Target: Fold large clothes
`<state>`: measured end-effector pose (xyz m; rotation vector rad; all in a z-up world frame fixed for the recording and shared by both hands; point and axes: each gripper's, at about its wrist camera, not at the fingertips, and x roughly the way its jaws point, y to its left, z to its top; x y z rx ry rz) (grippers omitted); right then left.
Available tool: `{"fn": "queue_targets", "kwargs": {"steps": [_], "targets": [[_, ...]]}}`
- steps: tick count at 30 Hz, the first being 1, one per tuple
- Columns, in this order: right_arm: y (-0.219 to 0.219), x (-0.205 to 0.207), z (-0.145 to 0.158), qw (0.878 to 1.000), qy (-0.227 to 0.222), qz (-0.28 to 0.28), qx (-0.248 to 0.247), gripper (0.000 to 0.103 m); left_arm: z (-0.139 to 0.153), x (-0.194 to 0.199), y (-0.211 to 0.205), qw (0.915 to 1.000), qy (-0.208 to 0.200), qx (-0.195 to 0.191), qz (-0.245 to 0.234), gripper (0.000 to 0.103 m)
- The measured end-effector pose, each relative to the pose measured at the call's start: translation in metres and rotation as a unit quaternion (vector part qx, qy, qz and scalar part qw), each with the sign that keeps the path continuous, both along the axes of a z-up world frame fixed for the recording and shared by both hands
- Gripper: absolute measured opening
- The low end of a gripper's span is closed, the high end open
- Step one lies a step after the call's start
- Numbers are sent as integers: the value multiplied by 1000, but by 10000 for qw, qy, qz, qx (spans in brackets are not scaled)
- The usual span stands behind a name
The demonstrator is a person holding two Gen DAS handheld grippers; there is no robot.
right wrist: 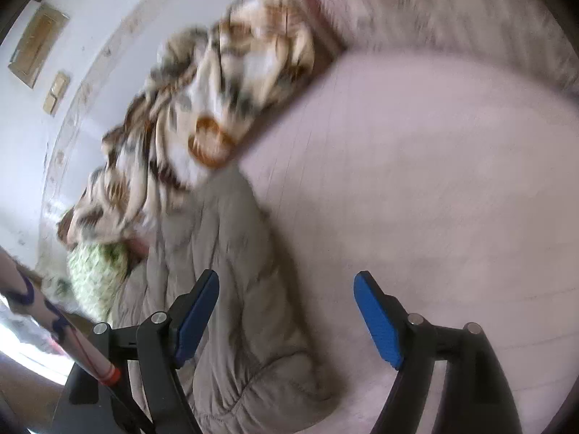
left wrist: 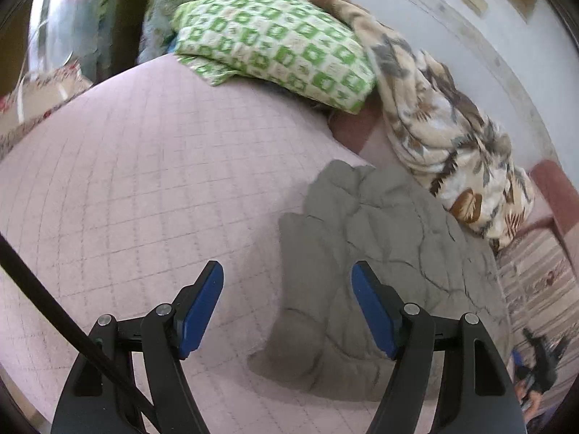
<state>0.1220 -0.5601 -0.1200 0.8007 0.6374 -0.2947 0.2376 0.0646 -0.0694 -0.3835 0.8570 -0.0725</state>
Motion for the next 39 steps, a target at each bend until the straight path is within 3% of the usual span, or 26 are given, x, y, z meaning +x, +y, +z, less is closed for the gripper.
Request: {"fn": "queue_targets", "kwargs": {"steps": [4, 9, 11, 13, 15, 16, 18, 21, 25, 28, 34, 36, 39], "targets": [[36, 16, 16, 9985, -80, 310, -438, 74, 2, 7, -46, 9984, -64, 510, -254, 73], [120, 63, 30, 9843, -159, 1389, -1076, 38, 17, 20, -111, 9921, -417, 918, -747, 73], [152, 85, 31, 9780, -315, 1841, -926, 37, 10, 29, -135, 9881, -378, 1195, -894, 73], [175, 102, 23, 9702, -350, 2315, -621, 37, -10, 43, -149, 9831, 0, 1569, -942, 73], [192, 119, 2, 9624, -147, 2685, -390, 37, -33, 55, -152, 9809, 285, 1662, -968, 75], [195, 125, -8, 9629, -35, 2665, -427, 33, -37, 56, -152, 9798, 277, 1725, -972, 76], [192, 129, -16, 9646, 43, 2590, -497, 16, -36, 56, -157, 9762, 275, 1899, -1015, 77], [170, 130, -20, 9721, 83, 2316, -351, 6, -35, 54, -157, 9769, 156, 1892, -986, 77], [132, 118, -15, 9850, 65, 1712, -196, 6, -31, 50, -139, 9836, 104, 1577, -863, 77], [104, 105, -12, 9912, 57, 1324, -75, 6, -25, 49, -118, 9865, 74, 1565, -472, 77], [62, 93, -16, 9970, 257, 719, 99, 6, -37, 60, -64, 9888, 569, 1365, 210, 77], [58, 91, -13, 9973, 273, 682, 25, 6, -40, 61, -48, 9921, 694, 1014, 231, 79], [53, 85, -6, 9970, 362, 602, -315, 9, -38, 59, -39, 9908, 658, 1127, 368, 80]]}}
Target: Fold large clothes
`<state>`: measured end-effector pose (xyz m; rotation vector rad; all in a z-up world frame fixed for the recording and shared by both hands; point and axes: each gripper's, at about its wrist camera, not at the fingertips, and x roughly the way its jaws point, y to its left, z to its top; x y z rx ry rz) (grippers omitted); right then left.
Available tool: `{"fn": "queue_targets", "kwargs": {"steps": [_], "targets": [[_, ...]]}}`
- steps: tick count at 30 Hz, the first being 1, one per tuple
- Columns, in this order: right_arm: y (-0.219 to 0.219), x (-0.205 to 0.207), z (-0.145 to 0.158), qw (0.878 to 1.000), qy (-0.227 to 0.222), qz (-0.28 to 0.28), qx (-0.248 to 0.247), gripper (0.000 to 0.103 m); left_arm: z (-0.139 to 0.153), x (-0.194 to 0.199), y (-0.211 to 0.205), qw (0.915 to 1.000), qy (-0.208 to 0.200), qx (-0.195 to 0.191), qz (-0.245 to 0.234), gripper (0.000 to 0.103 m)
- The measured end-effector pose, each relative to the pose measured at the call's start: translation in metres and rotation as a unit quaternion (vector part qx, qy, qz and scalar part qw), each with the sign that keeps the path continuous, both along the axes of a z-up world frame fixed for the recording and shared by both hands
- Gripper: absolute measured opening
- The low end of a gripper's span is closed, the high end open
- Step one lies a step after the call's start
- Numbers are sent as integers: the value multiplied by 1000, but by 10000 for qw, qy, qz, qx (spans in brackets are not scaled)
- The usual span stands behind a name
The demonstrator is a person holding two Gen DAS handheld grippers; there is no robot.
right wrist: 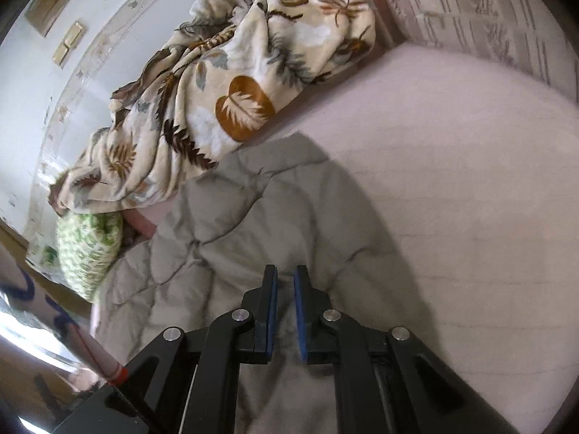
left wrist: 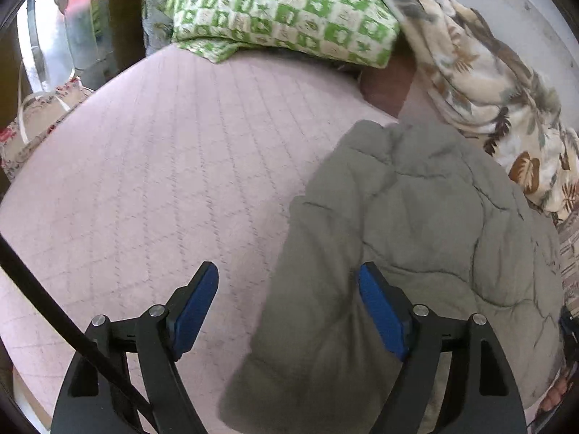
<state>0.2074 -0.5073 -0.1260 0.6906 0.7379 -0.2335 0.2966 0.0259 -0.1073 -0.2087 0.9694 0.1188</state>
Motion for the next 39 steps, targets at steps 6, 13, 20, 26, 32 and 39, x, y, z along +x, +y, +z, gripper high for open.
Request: {"fn": "queue_targets", "kwargs": {"steps": [6, 13, 20, 26, 32, 39], "targets": [[-21, -12, -4, 9997, 92, -232, -6, 14, -1, -1, 9, 9988, 23, 456, 201, 80], [-13, -35, 23, 9883, 94, -902, -1225, 61, 5, -10, 8, 9975, -132, 647, 268, 80], [25, -20, 20, 9825, 303, -180, -1831, 62, 10, -18, -3, 9937, -372, 1033, 213, 80], [42, -15, 14, 9659, 494, -207, -2531, 62, 35, -47, -9, 9802, -1066, 1610, 441, 80], [68, -41, 37, 9575, 183, -349, -2859, 68, 80, -103, -25, 9416, -2306, 2383, 577, 91], [114, -89, 67, 9511, -279, -278, -3063, 76, 114, -177, -36, 9469, -2600, 1889, 25, 92]]}}
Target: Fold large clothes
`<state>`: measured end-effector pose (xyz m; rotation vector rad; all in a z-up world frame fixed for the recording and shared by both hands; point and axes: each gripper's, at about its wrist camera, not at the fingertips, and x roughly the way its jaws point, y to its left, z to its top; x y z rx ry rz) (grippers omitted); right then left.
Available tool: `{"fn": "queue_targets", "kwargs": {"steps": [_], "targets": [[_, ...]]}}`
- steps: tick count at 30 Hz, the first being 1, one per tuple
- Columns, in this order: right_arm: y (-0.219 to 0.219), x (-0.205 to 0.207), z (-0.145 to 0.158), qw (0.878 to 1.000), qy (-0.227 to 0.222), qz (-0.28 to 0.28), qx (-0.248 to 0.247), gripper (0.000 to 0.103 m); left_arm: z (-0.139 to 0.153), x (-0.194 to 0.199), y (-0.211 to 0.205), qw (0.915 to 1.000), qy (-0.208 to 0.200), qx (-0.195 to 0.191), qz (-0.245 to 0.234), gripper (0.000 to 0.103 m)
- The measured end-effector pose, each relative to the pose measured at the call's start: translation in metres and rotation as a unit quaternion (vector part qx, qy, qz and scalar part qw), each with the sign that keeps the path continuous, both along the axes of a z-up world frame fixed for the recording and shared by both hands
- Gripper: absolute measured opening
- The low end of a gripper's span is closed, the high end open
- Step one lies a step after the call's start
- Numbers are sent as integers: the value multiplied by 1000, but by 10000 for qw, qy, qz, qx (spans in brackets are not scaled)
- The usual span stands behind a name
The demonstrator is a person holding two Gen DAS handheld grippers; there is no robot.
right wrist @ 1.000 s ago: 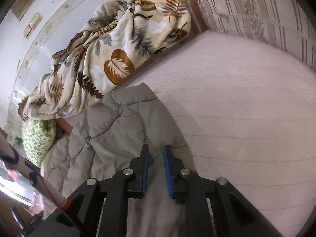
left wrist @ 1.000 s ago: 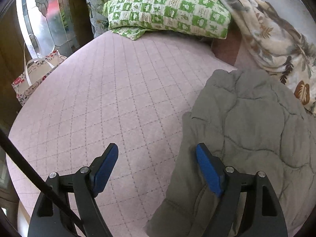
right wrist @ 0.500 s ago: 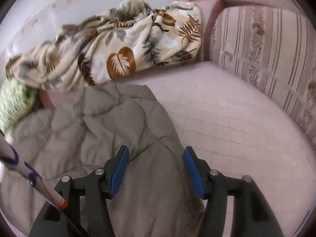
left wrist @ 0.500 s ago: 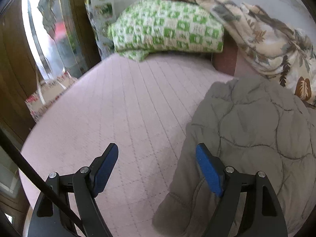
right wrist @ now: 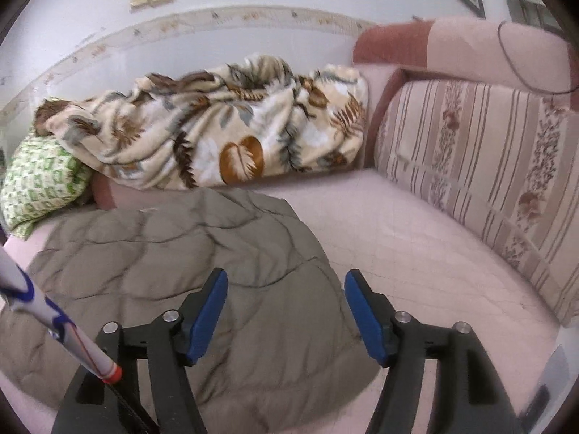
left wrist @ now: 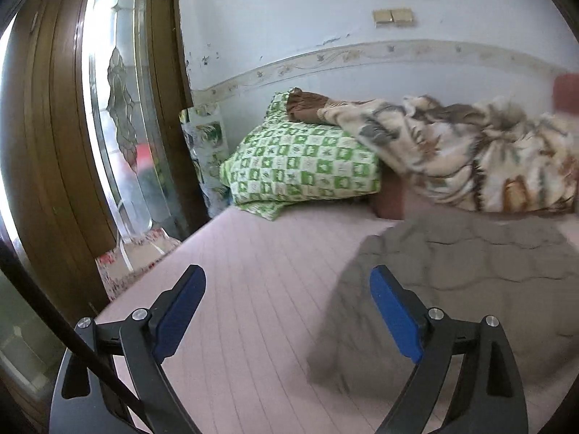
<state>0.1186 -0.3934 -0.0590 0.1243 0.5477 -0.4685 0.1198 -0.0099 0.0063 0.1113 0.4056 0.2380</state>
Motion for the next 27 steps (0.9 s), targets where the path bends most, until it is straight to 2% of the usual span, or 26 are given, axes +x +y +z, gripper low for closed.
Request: {"fn": "queue_targets", "kwargs": {"steps": [5, 11, 18, 21, 23, 27], "targets": [[34, -50, -6, 9992, 33, 333, 212, 78, 15, -51, -7, 9990, 7, -318, -328, 93], [65, -96, -22, 9982, 301, 504, 135, 79, 33, -106, -23, 9981, 9, -342, -515, 99], [77, -130, -24, 9977, 475, 424, 242, 79, 55, -156, -15, 9909, -458, -890, -901, 100], [85, -140, -26, 9970, 571, 457, 248, 79, 56, -169, -17, 9893, -486, -877, -1060, 101], [90, -145, -28, 9965, 664, 472, 200, 79, 54, -175, -19, 9883, -423, -904, -1156, 101], [99, -152, -30, 9953, 797, 527, 145, 79, 41, -178, -23, 9827, 39, -1163, -1440, 101]]}}
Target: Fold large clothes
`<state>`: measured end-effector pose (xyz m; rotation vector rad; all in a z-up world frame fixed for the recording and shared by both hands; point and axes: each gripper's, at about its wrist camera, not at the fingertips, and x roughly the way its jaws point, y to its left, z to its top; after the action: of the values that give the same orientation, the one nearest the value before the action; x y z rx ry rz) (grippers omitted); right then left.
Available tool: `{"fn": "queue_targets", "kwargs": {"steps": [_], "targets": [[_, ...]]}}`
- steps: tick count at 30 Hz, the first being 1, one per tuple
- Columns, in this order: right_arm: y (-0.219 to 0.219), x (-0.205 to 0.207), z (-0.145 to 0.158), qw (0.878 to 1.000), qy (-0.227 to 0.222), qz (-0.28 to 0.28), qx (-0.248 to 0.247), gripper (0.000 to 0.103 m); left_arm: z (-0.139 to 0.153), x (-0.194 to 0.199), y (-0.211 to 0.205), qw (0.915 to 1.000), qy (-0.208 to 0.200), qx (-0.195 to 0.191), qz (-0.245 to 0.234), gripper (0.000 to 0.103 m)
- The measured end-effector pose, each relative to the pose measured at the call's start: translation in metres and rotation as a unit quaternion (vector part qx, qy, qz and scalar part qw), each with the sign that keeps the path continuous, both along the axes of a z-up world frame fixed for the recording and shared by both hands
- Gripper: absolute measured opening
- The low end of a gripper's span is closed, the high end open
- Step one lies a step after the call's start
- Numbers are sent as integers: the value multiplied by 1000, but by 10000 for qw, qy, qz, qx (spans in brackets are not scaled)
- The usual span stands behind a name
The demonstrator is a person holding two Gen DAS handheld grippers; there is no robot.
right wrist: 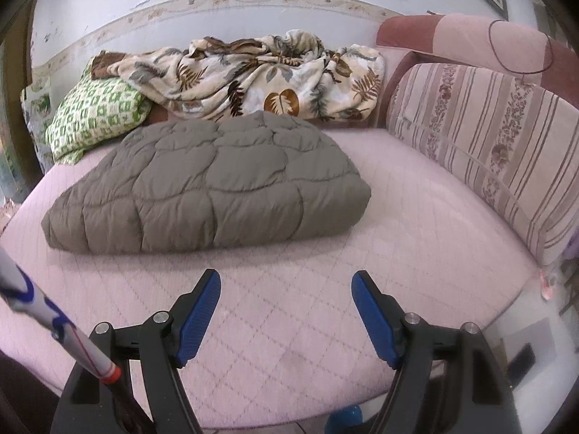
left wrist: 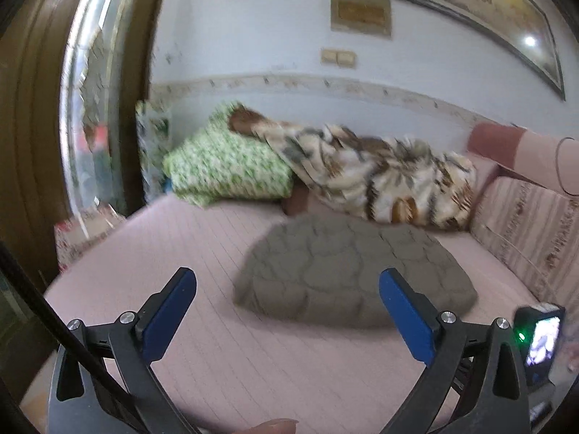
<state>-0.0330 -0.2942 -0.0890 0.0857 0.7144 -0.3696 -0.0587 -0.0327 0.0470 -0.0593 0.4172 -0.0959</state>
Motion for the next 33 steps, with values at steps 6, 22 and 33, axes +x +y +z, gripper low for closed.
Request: {"fn": "queue_targets", "kwargs": {"steps": [6, 22, 33], "targets": [[9, -6, 1, 9999, 66, 96, -34, 79, -26, 8, -15, 9960, 748, 50, -486, 101], [15, 1, -10, 9994, 312, 62, -113, 82, -97, 28, -25, 9841, 1659, 618, -144, 101], [20, 1, -14, 9985, 386, 103, -382, 83, -120, 41, -34, 9754, 2090, 691, -85, 101]]}}
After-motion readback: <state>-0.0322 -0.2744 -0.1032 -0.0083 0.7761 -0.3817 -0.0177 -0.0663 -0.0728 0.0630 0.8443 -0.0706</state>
